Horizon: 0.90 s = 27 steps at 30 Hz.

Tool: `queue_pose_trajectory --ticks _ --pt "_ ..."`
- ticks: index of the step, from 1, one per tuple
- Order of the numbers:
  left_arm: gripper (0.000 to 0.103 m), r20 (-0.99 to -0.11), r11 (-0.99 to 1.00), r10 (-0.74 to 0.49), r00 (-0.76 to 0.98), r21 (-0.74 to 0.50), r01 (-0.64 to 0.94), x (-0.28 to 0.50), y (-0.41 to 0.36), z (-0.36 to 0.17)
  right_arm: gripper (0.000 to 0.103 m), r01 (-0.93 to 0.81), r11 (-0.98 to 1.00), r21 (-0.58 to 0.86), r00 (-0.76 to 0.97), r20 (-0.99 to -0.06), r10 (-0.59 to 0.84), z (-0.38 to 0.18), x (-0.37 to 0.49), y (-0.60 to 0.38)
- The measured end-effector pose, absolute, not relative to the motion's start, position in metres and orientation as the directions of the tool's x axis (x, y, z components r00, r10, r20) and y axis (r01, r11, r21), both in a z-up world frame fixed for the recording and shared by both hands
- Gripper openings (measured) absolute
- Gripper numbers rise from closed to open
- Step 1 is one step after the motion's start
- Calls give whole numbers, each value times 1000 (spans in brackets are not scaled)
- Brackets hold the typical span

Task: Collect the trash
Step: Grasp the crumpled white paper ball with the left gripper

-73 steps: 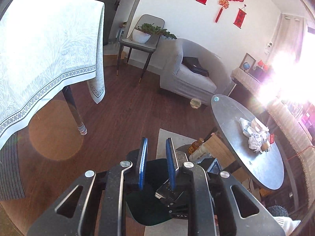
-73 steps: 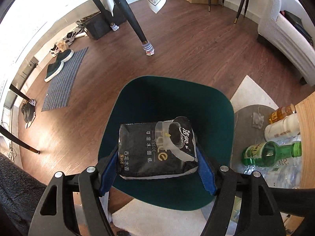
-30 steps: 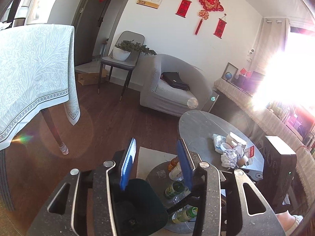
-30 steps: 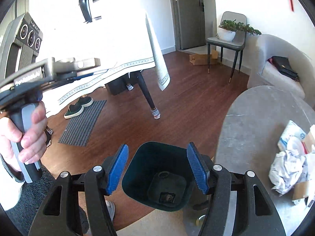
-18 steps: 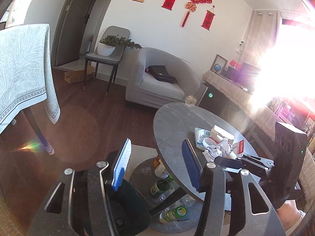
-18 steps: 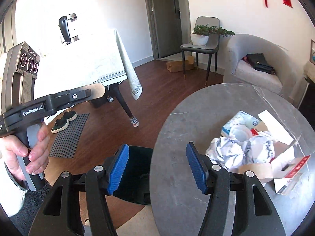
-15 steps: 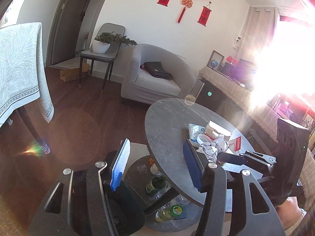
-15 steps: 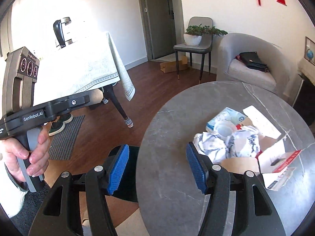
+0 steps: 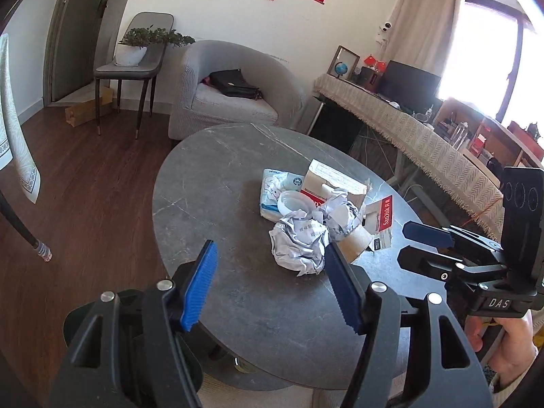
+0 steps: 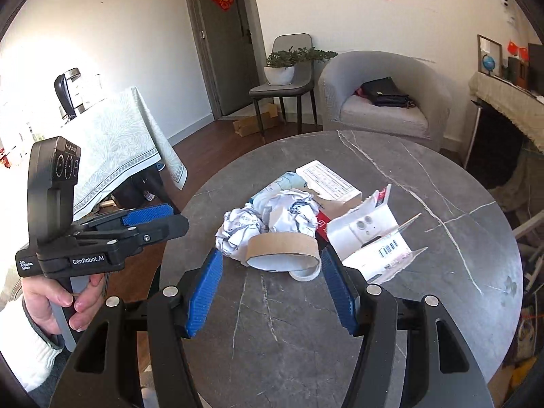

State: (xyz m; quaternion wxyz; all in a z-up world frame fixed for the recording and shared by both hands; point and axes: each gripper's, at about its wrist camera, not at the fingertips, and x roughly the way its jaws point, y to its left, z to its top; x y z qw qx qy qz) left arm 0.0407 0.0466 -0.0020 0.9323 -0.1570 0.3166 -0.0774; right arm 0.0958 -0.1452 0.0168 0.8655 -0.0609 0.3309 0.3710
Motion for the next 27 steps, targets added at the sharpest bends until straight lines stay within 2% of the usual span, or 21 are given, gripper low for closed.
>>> queue_pose_trajectory --ticks 9,21,24,27 --pt "68 -611 945 -242 754 -324 41 66 26 -23 62 -647 744 169 525 -609 594 18 100 -179" --pt "68 -606 941 -257 753 -335 52 85 12 -31 62 -644 739 198 495 -628 600 8 103 -189" --pt "52 -605 939 -265 751 -340 58 86 10 -32 64 -641 735 218 484 -628 609 6 106 -191" --pt "51 -601 939 -269 753 -336 67 87 8 -33 68 -642 733 226 475 -633 611 3 107 -191"
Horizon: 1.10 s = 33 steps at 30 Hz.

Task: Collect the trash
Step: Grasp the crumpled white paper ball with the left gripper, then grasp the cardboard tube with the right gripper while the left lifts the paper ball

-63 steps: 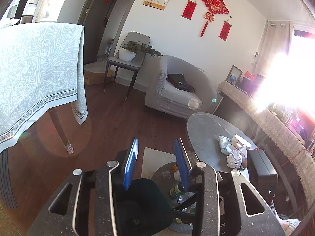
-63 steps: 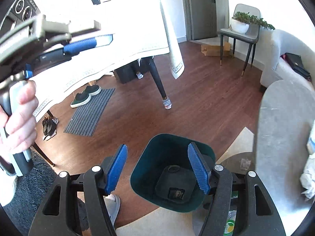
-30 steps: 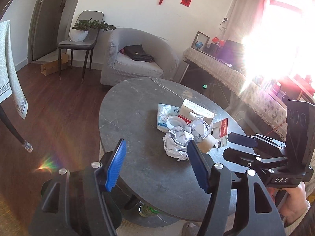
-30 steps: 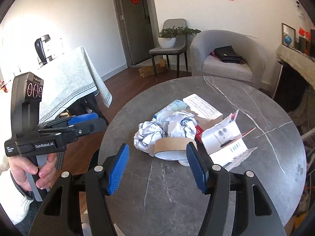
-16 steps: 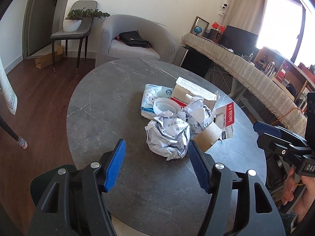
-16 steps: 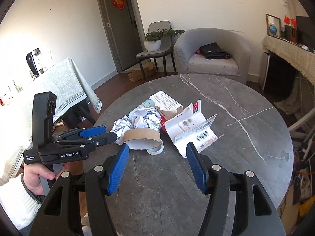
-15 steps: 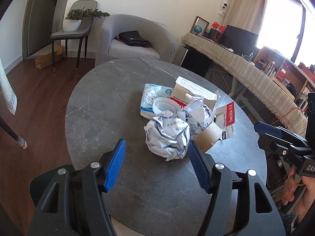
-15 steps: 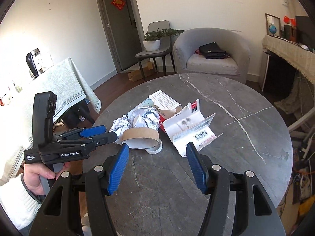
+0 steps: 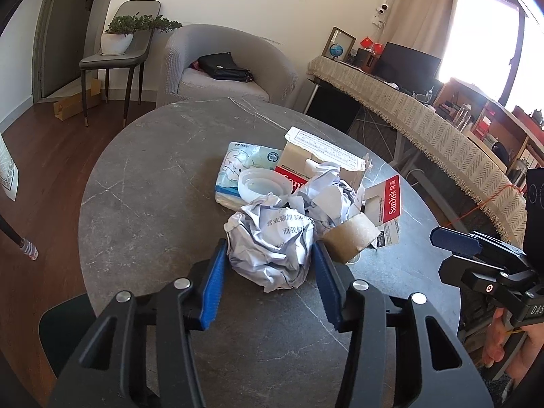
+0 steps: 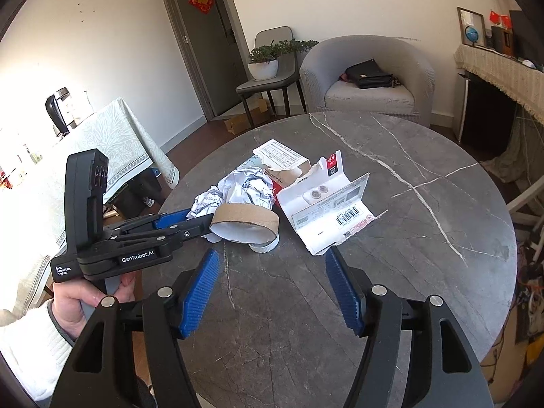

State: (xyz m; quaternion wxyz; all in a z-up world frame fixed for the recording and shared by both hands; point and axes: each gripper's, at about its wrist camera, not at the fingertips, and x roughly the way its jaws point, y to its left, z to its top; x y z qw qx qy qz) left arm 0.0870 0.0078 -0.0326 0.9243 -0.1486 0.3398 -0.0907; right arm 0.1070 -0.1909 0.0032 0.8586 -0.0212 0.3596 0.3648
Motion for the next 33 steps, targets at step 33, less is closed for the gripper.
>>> queue_pose_trajectory --ticks 33 --pt "50 -563 935 -226 795 -355 14 51 60 -11 81 -683 715 151 453 -680 576 -18 115 -110"
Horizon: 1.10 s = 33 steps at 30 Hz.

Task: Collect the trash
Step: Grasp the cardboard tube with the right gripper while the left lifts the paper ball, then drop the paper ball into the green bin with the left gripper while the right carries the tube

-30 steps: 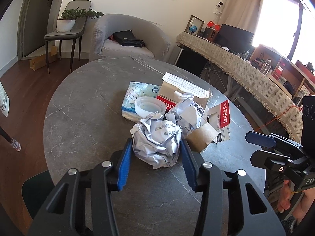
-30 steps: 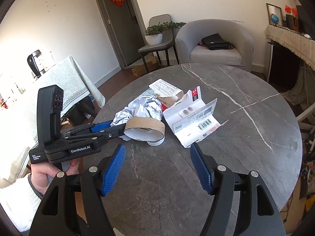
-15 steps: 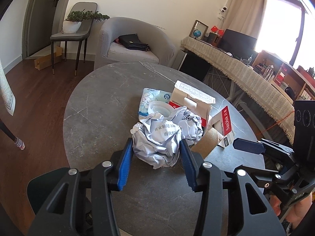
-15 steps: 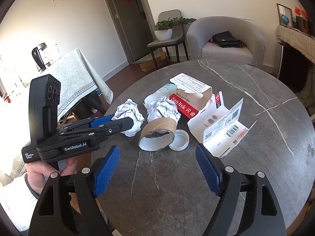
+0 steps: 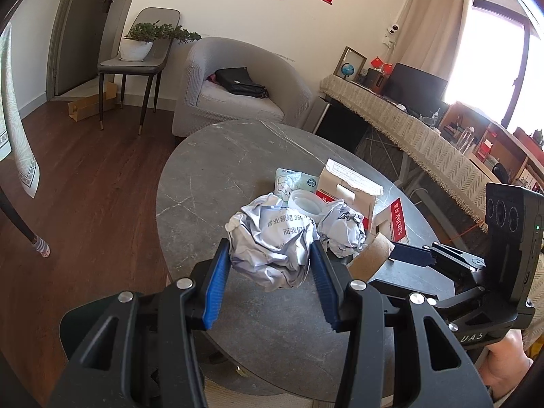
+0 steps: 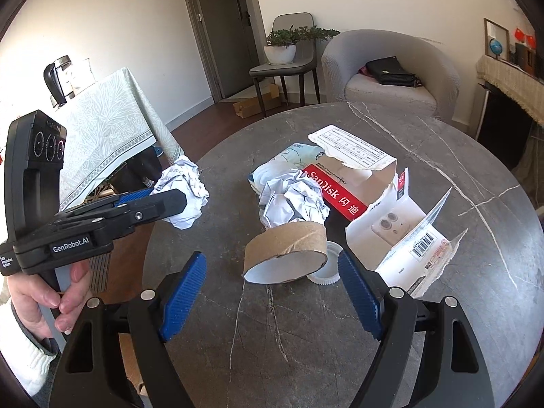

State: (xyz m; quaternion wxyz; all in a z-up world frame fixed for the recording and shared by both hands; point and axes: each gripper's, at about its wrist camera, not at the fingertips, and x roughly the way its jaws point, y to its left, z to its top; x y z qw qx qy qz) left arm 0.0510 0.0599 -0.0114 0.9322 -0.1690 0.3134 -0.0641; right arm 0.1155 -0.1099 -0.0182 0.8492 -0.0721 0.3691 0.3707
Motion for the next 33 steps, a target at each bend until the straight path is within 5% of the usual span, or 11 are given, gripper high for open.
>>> queue_pose_trajectory --ticks 6,13,33 --pt "50 -559 935 -215 801 -356 2 40 73 -8 77 -665 736 129 467 -697 544 -25 121 -99" --pt "50 -560 936 -200 804 -352 -13 29 91 -6 53 -643 759 105 493 -700 516 -26 121 -94" --pt "50 -601 942 -117 791 -319 -103 1 138 -10 52 -704 703 104 489 -647 585 11 95 -50"
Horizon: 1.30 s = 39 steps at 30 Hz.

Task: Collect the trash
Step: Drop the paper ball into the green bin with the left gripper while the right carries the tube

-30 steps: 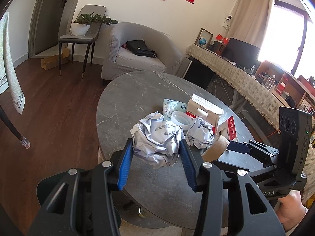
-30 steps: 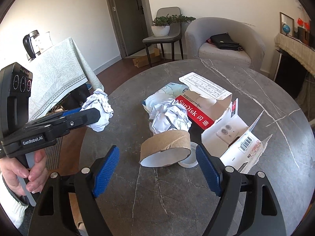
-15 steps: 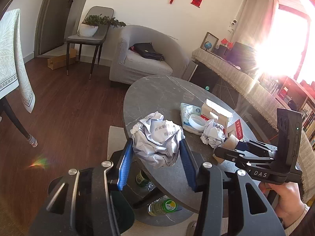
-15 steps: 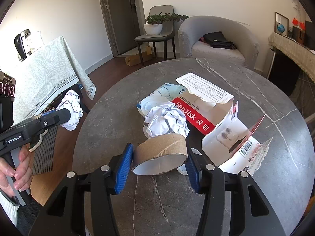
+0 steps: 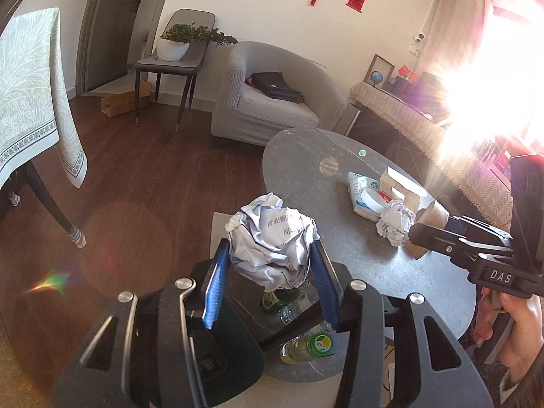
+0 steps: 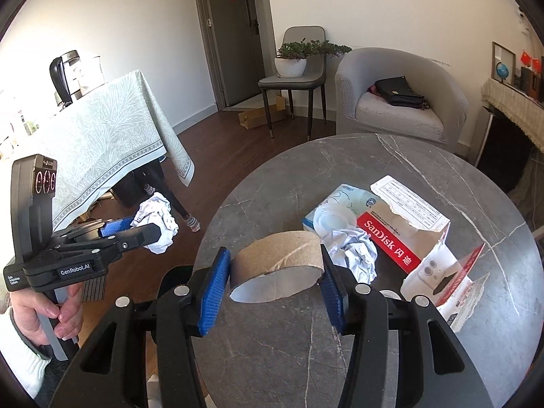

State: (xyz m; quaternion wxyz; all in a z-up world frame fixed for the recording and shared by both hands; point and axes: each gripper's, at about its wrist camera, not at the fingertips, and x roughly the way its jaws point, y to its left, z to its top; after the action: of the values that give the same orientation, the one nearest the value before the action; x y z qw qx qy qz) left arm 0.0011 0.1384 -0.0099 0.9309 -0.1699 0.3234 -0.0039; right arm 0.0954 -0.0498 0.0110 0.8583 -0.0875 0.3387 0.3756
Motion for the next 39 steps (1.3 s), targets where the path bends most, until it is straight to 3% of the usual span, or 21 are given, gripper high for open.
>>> queue_pose_trajectory --ticks 11,39 --pt "50 -706 935 -48 707 -280 -216 -18 183 -46 52 -773 621 134 413 -637 651 9 80 1" --pt "50 -888 914 -92 450 -255 -317 -51 225 -159 52 -862 471 188 227 -687 690 -10 49 91"
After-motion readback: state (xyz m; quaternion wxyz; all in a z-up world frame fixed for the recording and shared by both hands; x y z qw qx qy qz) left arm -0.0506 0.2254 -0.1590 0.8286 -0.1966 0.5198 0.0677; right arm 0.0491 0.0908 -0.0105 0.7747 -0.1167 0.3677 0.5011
